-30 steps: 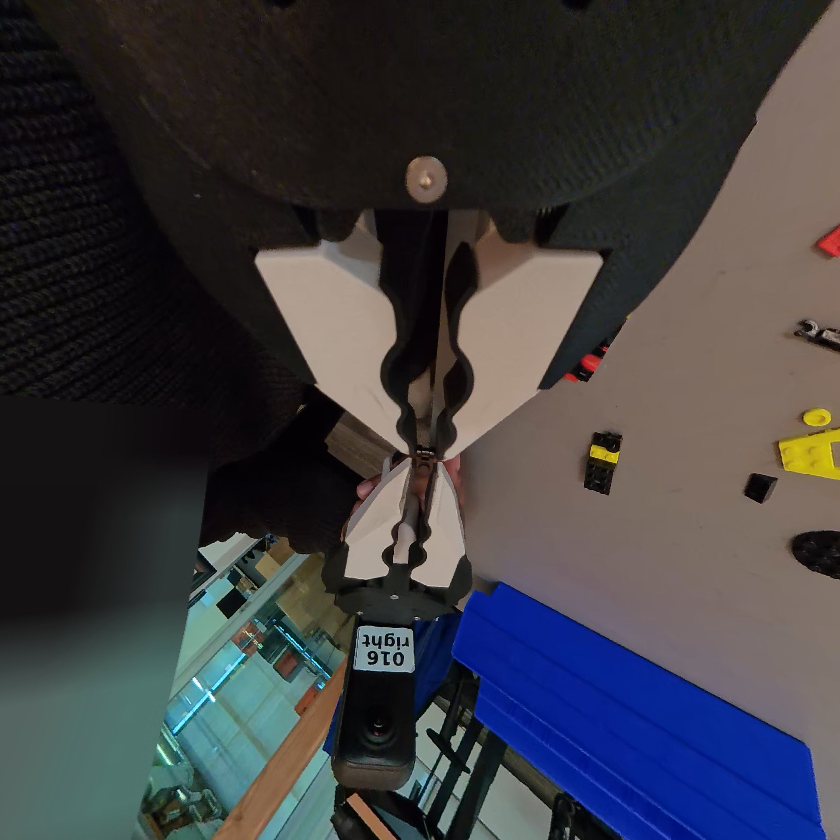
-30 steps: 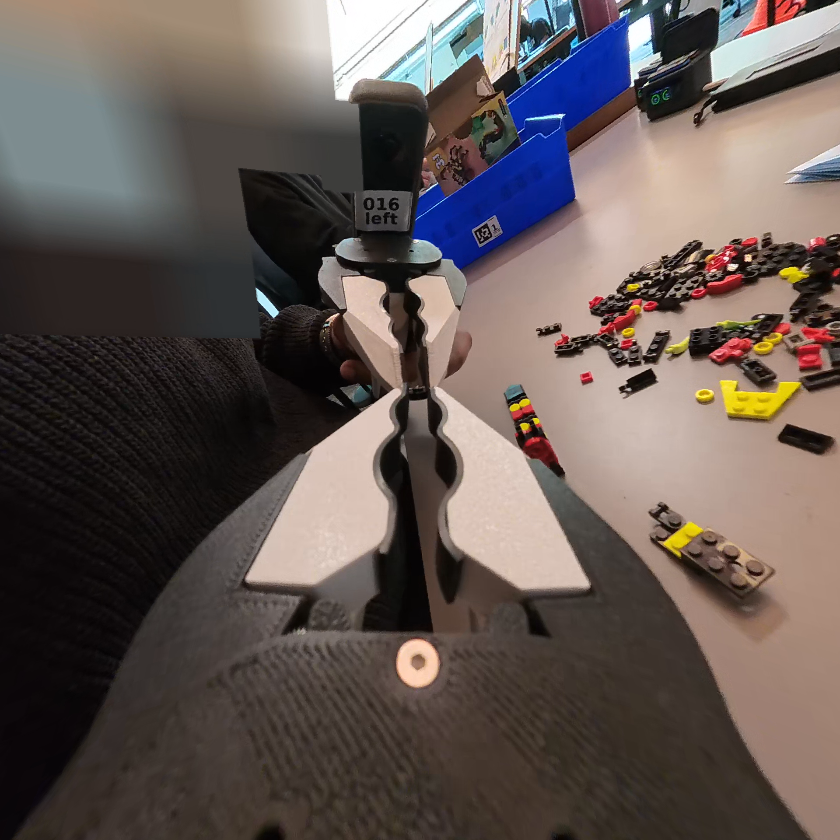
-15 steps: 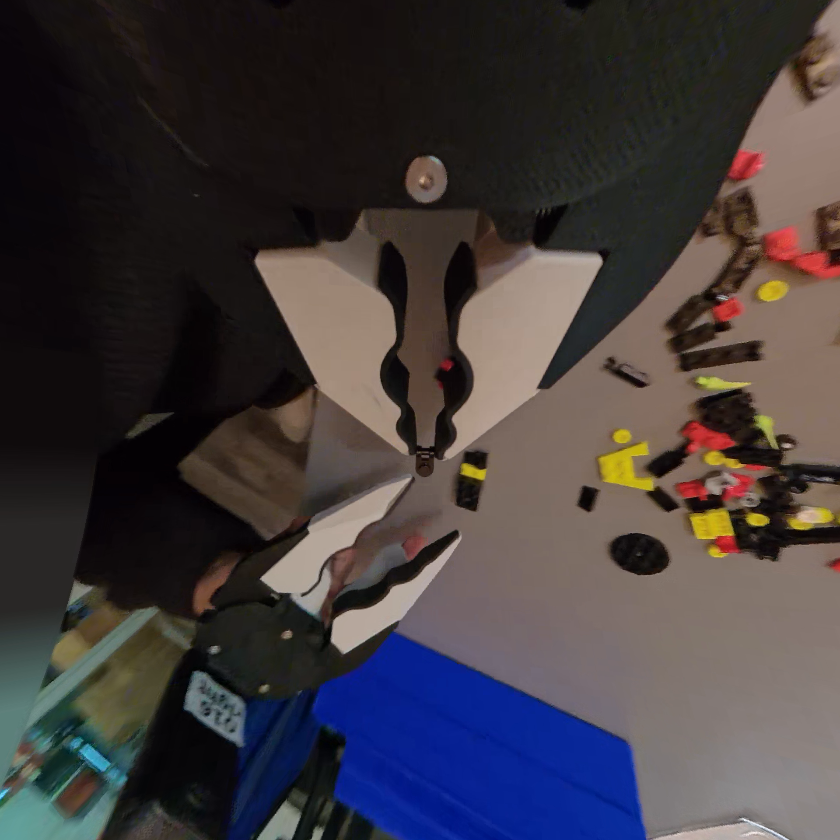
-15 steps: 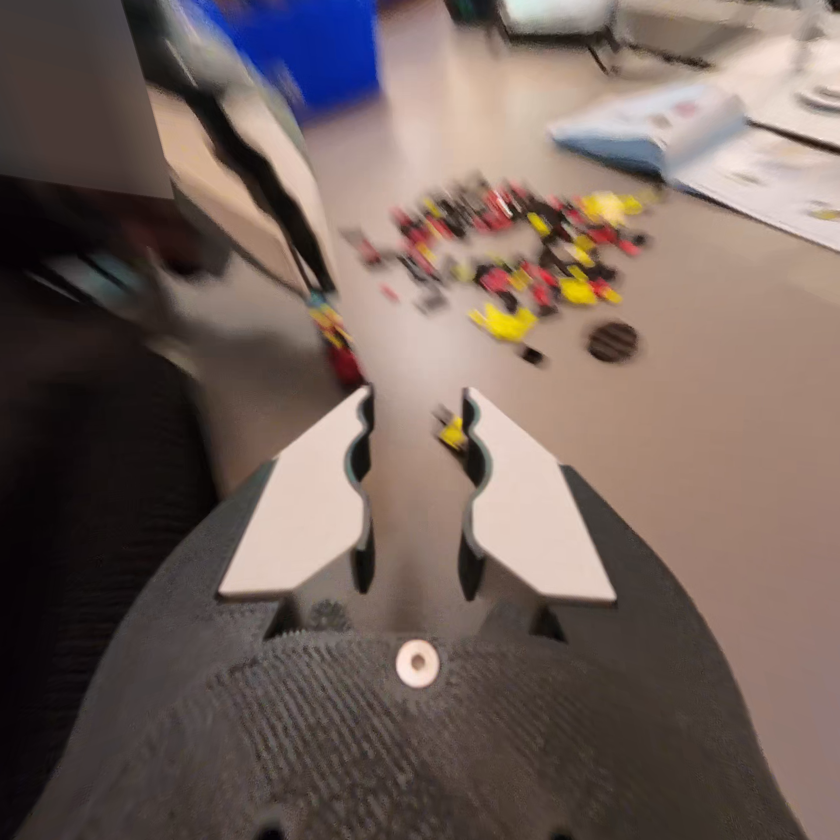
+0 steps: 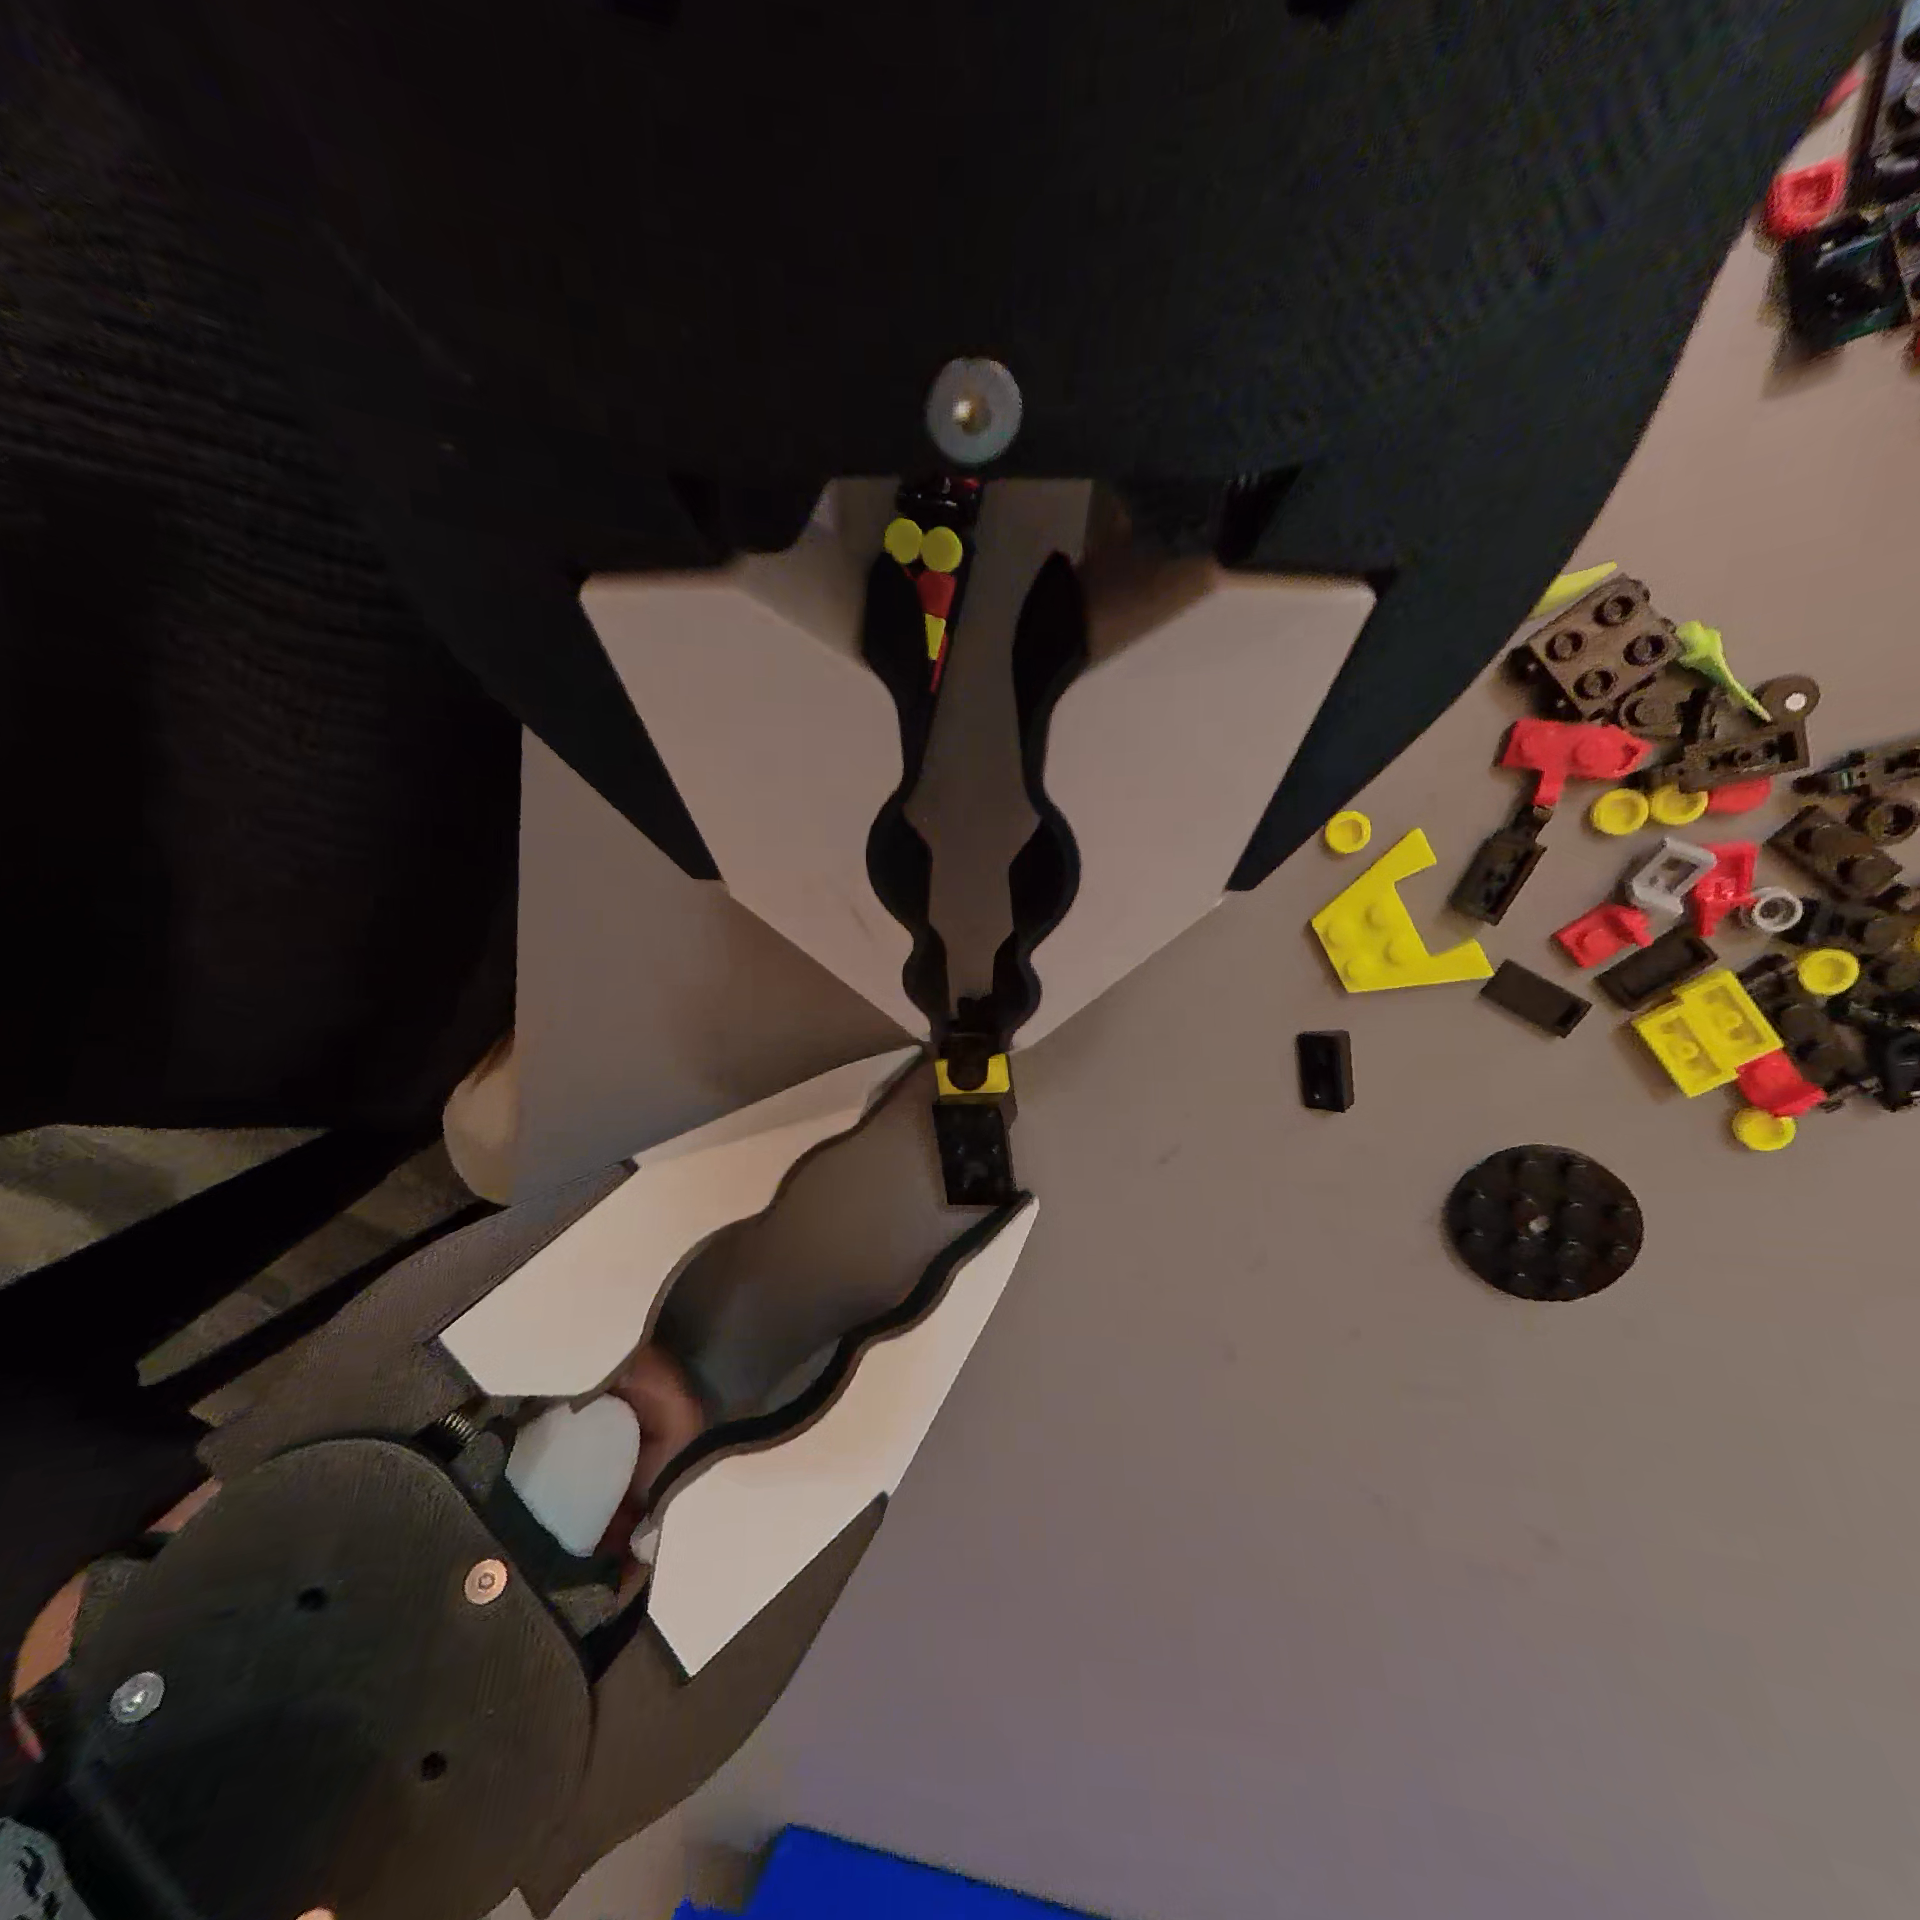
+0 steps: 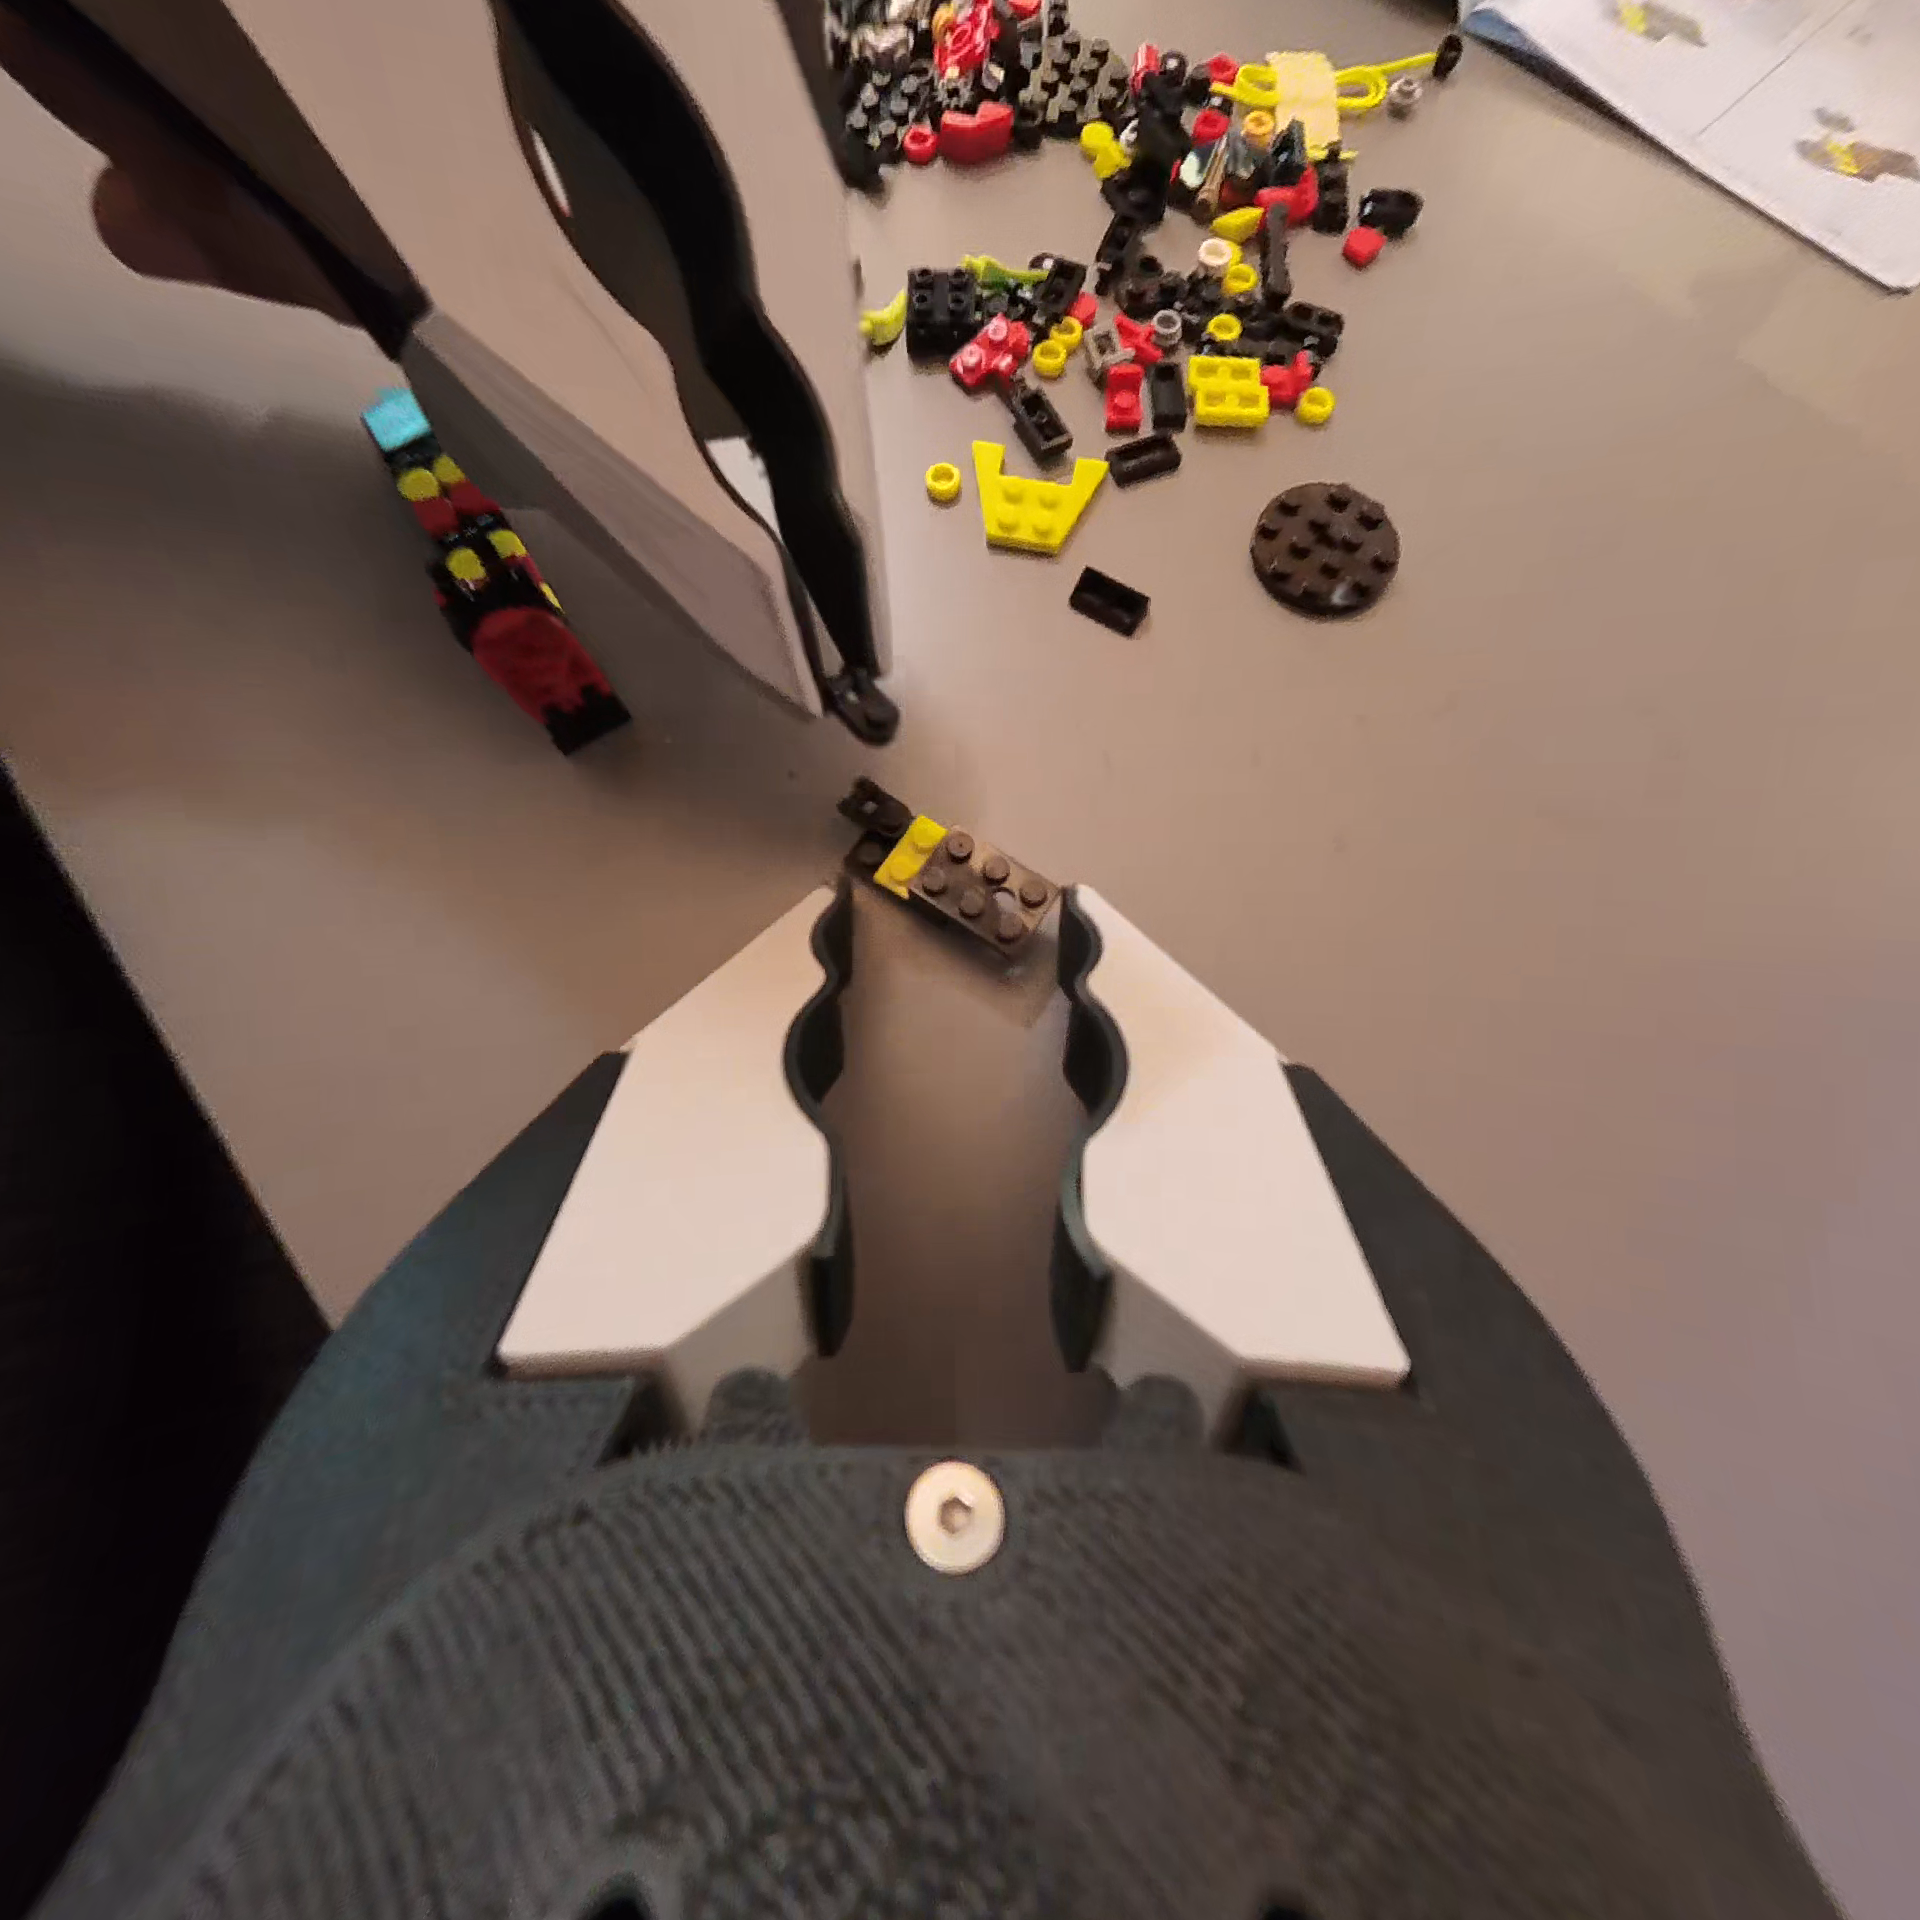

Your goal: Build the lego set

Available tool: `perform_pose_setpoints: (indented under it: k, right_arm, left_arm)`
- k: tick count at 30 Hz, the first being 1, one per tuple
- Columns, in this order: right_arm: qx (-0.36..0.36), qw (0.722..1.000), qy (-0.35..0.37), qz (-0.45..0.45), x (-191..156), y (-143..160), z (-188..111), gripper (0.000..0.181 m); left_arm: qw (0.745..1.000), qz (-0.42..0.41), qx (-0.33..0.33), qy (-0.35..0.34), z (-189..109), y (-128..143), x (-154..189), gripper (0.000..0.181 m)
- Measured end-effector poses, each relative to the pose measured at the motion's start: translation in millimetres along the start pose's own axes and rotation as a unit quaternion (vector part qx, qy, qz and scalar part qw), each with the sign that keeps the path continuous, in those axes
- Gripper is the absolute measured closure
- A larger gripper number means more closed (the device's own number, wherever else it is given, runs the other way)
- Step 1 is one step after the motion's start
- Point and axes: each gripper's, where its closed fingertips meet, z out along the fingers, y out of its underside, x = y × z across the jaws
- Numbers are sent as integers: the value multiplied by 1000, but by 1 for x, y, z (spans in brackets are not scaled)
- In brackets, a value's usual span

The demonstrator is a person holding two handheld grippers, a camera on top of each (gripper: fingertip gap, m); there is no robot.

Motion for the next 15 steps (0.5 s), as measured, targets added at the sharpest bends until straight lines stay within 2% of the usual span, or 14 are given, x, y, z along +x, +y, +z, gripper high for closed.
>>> perform_pose_setpoints:
  k: [1,4,7,12,15]
  right_arm:
    - [-4,1000,7,-7,0,0,2,145]
    - [-4,1000,16,-3,0,-3,6,147]
    - [-4,999,31,19,3,-5,9,157]
    - [-1,999,42,21,6,-7,10,157]
    - [15,999,40,17,6,-13,7,150]
  left_arm:
    - [1000,2,-4,0,1,1,0,176]
    - [1000,5,-15,-6,3,8,-2,176]
    - [1000,5,-19,-11,2,10,-4,176]
    - [999,13,-32,-20,1,16,-8,176]
    - [999,16,-38,-26,1,20,-14,176]
